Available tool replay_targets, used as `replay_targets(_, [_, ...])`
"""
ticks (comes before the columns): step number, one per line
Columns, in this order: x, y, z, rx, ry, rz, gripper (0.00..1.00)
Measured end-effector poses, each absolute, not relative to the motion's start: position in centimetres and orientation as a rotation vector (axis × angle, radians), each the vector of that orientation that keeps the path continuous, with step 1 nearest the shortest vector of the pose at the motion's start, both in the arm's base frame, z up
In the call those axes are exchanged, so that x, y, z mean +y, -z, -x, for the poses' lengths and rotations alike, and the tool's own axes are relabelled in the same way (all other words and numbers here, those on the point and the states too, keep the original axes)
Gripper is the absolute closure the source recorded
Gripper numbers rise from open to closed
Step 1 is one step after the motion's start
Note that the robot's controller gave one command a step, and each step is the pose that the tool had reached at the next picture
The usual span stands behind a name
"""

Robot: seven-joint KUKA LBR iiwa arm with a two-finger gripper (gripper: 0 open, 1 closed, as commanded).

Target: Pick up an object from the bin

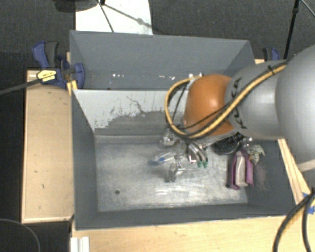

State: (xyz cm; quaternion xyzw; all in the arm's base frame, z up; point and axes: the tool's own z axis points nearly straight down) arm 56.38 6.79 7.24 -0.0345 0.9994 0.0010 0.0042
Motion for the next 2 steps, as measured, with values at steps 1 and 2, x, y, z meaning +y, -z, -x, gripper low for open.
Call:
replay_targets(1, [6.8,-7.5,-56.6,3.124,-0.004,0.107,1.00])
replay_targets(2, [4.8,-27.3,-54.9,3.093,0.001,0.489,1.00])
